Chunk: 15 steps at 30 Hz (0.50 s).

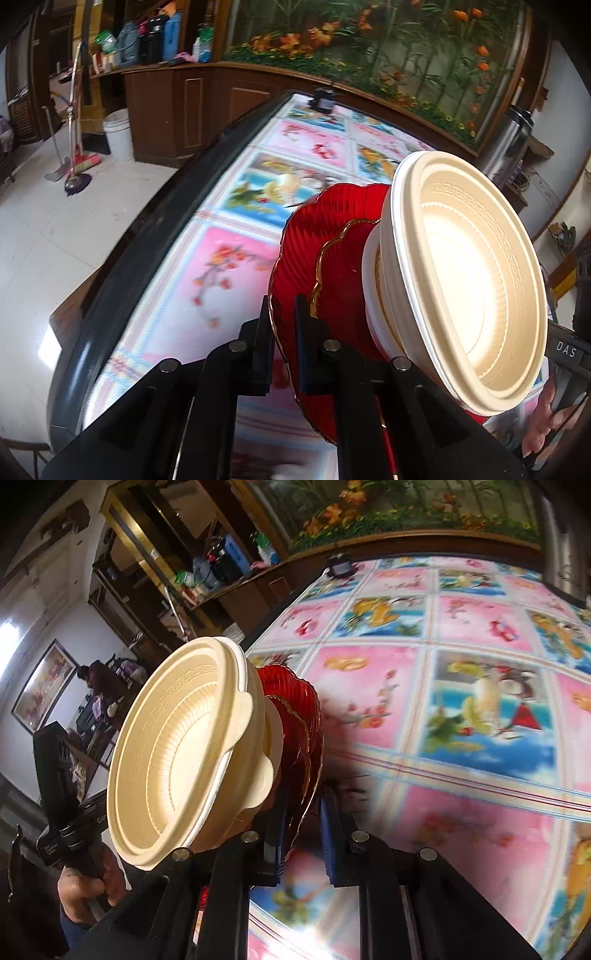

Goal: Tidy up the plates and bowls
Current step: 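Grip the stacked red plates and beige dishes with both grippers and lift, then carry the whole stack onto the tablecloth and lower it with both grippers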

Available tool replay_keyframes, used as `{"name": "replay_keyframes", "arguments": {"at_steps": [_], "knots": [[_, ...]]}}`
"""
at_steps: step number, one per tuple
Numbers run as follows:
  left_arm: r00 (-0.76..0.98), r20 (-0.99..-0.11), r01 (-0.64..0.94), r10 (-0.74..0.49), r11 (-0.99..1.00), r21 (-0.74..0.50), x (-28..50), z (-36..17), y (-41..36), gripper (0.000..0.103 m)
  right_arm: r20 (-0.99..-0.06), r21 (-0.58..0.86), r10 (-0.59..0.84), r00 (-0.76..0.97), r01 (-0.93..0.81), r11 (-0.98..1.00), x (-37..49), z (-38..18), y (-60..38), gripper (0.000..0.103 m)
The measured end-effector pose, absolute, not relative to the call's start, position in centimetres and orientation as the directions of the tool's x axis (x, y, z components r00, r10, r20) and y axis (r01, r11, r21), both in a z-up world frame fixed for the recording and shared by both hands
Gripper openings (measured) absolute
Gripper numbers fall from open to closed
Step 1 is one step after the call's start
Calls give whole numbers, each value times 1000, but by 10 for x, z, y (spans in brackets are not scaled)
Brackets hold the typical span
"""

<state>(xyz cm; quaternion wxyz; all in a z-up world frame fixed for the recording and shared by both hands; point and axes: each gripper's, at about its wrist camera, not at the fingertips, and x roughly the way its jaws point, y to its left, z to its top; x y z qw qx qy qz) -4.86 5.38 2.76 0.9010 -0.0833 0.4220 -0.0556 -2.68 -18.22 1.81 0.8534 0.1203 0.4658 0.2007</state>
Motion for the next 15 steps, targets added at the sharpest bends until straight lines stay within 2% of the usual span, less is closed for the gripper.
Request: {"name": "replay_keyframes", "arguments": {"at_steps": [15], "knots": [[611, -760, 182, -224, 973, -140, -22, 32, -90, 7, -714, 414, 341, 611, -24, 910, -46, 30, -314, 16]]}}
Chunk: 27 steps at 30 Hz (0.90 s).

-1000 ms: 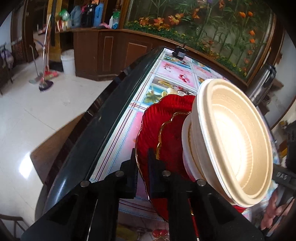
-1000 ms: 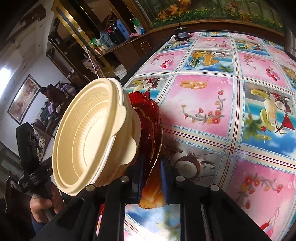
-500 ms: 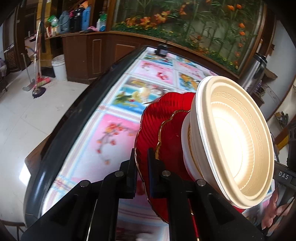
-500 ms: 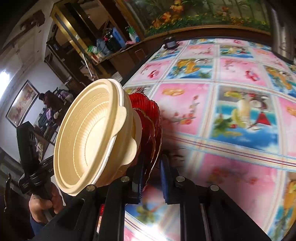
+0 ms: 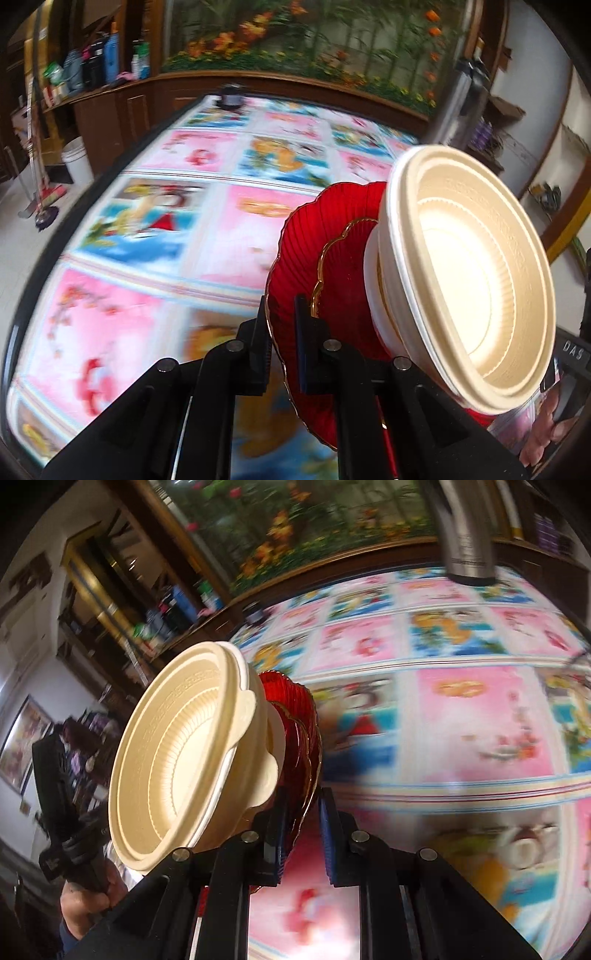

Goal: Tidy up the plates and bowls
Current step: 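Carry the whole stack onto the tablecloth and lower it with both grippers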

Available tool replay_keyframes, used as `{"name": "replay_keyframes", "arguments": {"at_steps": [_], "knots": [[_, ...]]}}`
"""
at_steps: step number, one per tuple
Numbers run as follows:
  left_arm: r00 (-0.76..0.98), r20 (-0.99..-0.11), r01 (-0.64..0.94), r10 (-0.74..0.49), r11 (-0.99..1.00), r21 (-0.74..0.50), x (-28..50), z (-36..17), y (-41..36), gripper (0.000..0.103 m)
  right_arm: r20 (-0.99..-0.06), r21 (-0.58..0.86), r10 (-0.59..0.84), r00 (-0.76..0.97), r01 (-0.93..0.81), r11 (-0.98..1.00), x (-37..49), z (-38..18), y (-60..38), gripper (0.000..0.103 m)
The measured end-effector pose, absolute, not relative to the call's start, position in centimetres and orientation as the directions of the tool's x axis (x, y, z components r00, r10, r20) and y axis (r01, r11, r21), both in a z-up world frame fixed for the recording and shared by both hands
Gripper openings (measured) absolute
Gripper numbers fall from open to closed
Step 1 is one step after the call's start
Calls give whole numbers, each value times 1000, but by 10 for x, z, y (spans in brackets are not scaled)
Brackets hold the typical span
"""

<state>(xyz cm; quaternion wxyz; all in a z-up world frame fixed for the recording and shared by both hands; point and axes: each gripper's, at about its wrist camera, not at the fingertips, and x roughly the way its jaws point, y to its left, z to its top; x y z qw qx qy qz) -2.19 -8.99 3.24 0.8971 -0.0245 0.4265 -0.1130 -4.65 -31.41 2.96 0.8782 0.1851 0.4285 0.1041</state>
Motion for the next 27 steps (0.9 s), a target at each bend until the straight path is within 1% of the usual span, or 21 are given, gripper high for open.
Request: {"name": "replay_keyframes", "arguments": {"at_steps": [5, 9, 19, 27], "knots": [[569, -786, 219, -242, 966, -139, -12, 16, -134, 8, -712, 401, 266, 649, 65, 914, -47, 24, -357, 16], [591, -773, 223, -231, 968, -119, -9, 17, -152, 8, -710, 391, 232, 665, 98, 915, -45, 16, -377, 16], [646, -731, 219, -219, 971, -97, -11, 15, -160, 8, -712, 334, 177, 680, 105, 937, -40, 8, -381, 16], [639, -726, 228, -254, 964, -137, -11, 15, -156, 9, -710, 339, 179, 681, 108, 935, -41, 6, -383, 16]]}}
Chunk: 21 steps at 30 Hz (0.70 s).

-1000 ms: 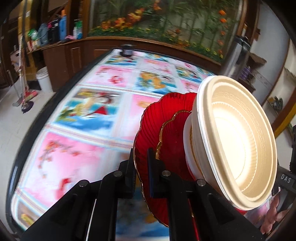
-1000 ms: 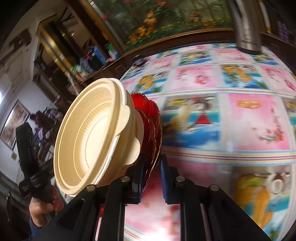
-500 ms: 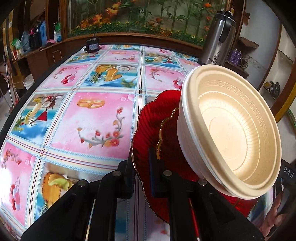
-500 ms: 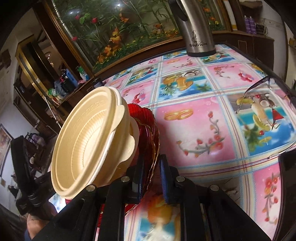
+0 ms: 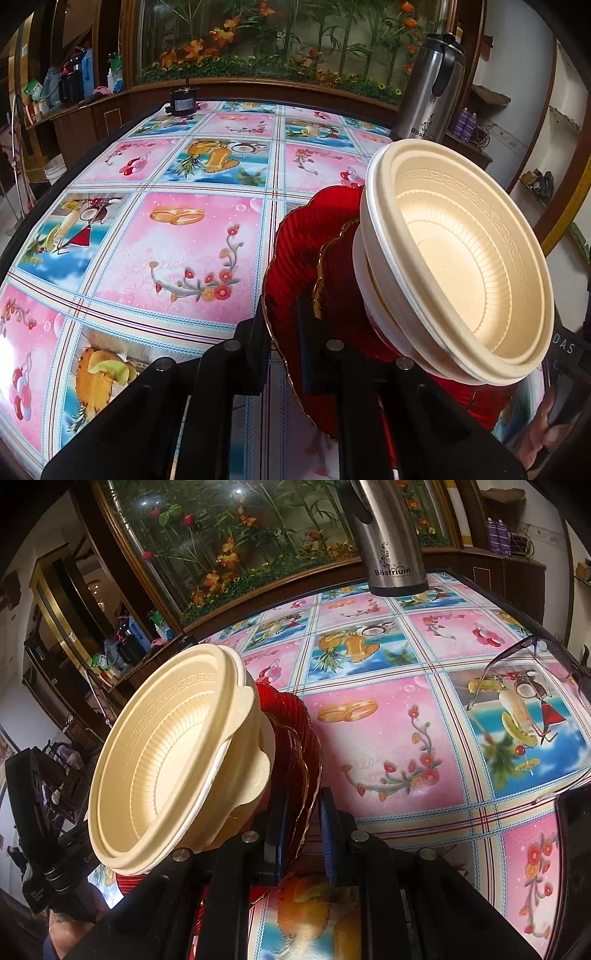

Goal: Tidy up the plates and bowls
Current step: 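Carry the whole stack onto the tablecloth and lower it with both grippers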

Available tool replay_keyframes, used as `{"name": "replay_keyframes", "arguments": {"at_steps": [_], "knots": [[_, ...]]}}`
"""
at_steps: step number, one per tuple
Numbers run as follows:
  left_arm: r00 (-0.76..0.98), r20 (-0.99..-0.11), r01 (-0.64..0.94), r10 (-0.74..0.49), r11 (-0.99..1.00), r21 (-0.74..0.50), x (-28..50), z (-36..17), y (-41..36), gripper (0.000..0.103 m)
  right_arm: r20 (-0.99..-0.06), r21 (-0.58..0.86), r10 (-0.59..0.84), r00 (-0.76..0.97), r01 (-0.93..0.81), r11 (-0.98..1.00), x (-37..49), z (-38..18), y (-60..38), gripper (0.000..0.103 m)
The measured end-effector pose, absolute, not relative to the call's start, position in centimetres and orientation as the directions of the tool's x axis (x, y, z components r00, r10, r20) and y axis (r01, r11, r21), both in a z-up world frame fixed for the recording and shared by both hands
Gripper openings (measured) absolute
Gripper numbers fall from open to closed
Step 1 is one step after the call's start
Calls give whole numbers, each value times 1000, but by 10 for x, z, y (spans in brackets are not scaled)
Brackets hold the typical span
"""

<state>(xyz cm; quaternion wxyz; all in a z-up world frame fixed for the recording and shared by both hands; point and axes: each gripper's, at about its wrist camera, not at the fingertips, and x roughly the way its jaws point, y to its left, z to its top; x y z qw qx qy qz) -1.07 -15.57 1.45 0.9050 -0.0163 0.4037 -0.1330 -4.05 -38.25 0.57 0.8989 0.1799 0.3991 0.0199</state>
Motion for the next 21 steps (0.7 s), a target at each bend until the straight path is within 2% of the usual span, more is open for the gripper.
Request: {"name": "replay_keyframes", "arguments": {"at_steps": [6, 9, 13, 21], "knots": [[629, -731, 237, -264, 961, -143, -15, 15, -153, 13, -697, 335, 172, 696, 104, 936, -43, 8, -382, 20], [631, -731, 236, -261, 962, -140, -18, 16, -151, 18, -682, 334, 161, 713, 108, 936, -47, 12, -384, 20], [634, -733, 227, -246, 965, -128, -22, 17, -146, 32, -672, 346, 157, 724, 120, 931, -51, 14, -389, 20], [628, -739, 229, -243, 966, -124, -27, 16, -140, 41, -662, 356, 148, 734, 134, 925, -57, 15, -394, 20]]}}
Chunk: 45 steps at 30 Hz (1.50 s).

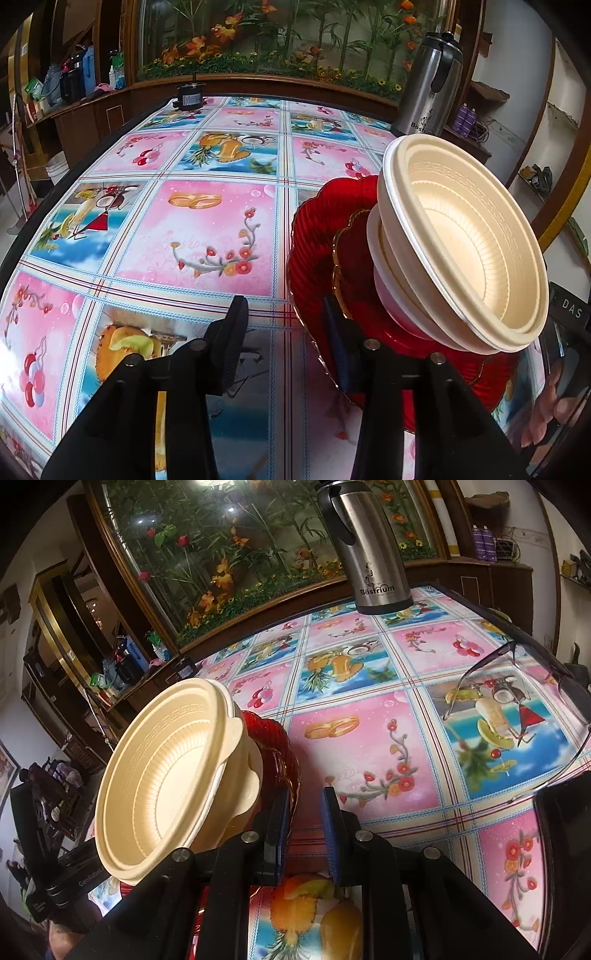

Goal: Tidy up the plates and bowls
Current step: 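Carry the whole stack onto the tablecloth and lower it with both grippers, then open both grippers and pull them back from the stack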

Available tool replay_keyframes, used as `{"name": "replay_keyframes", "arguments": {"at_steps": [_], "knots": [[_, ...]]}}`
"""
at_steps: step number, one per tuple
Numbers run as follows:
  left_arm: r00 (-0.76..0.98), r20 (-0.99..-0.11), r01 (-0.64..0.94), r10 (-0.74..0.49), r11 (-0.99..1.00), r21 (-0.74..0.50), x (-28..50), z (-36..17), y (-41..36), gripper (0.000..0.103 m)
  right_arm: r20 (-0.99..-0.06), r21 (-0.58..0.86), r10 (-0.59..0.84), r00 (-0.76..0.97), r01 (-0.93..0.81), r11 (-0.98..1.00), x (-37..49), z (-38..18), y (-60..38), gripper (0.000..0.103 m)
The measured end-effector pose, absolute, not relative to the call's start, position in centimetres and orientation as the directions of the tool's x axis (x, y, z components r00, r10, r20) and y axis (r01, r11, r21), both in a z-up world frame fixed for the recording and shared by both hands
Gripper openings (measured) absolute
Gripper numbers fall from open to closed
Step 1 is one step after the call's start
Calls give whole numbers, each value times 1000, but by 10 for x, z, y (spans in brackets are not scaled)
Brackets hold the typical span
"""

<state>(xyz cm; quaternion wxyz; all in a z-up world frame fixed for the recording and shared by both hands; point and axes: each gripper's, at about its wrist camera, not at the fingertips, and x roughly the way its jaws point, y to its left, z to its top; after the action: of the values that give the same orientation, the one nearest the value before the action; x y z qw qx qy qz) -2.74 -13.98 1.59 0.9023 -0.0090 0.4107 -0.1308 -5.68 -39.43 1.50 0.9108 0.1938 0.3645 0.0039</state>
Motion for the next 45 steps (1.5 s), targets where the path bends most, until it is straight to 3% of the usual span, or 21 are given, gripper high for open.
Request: {"name": "replay_keyframes", "arguments": {"at_steps": [11, 16, 19, 29, 33, 37, 42, 45], "knots": [[624, -750, 226, -220, 969, -96, -31, 15, -134, 63, -662, 352, 130, 738, 153, 923, -65, 13, -396, 29], [637, -743, 221, -207, 972, -81, -33, 18, -128, 80, -659, 349, 115, 743, 167, 922, -76, 14, -397, 33], [617, -757, 222, -217, 970, -97, -29, 15, -125, 82, -651, 355, 105, 752, 179, 918, -86, 13, -400, 43], [685, -701, 234, -200, 971, -49, -61, 32, -121, 82, -612, 293, 12, 791, 213, 932, -122, 33, -406, 44], [745, -647, 210, -160, 978, -1, -78, 40, -118, 84, -601, 247, -17, 799, 205, 947, -134, 35, -394, 55], [779, -612, 187, -135, 982, 22, -83, 44, -115, 87, -588, 165, -76, 806, 211, 963, -142, 38, -375, 75], [767, -633, 152, -109, 988, 13, -80, 39, -105, 87, -557, 17, -183, 810, 232, 973, -148, 46, -351, 87], [759, -639, 163, -125, 987, 0, -82, 37, -101, 87, -544, -27, -206, 814, 228, 973, -150, 48, -341, 90]]}}
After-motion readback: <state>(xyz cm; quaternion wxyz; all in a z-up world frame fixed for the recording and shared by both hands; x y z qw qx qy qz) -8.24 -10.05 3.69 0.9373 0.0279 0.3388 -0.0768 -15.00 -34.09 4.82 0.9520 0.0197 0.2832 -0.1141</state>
